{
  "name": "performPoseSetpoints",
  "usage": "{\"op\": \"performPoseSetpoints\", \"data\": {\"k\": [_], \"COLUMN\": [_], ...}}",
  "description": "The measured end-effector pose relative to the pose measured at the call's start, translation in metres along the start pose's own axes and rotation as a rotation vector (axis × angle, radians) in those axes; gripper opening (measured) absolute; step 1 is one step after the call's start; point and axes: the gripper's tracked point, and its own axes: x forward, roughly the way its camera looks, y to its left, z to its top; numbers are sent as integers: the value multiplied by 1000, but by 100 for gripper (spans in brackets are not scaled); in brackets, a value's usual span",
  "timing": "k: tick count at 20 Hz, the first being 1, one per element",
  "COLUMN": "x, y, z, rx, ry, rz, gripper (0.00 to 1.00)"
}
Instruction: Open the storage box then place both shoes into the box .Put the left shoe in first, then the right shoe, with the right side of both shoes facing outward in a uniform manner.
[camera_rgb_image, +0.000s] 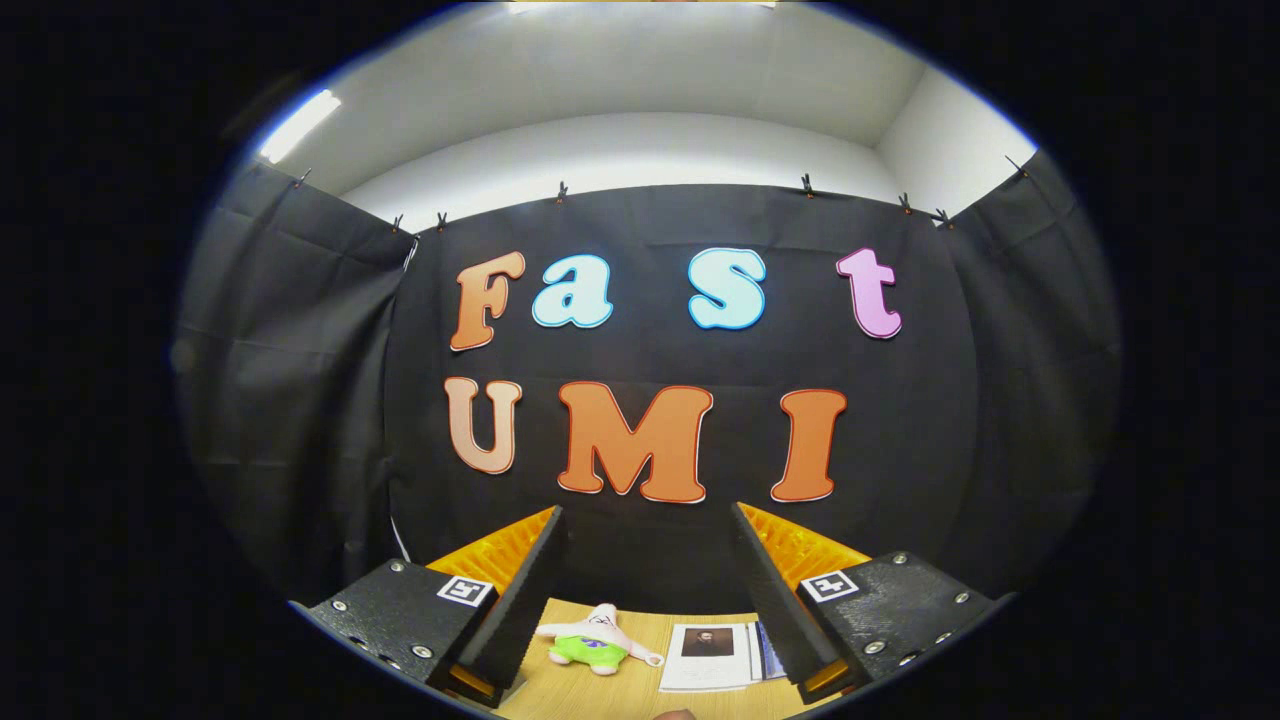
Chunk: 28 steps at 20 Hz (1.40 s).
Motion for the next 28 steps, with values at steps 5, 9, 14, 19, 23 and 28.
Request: {"op": "performPoseSetpoints", "data": {"k": [5,9,14,19,23,28], "x": [0,-1,-1,-2,-1,0], "y": [1,1,3,5,3,1], "z": [-1,1,-2,-2,-3,0], "rx": [-14,-21,-12,-17,-15,-20], "ry": [-1,-8,-1,-3,-2,-16], "rz": [5,5,15,19,16,13], "gripper": [96,96,96,96,96,96]}}
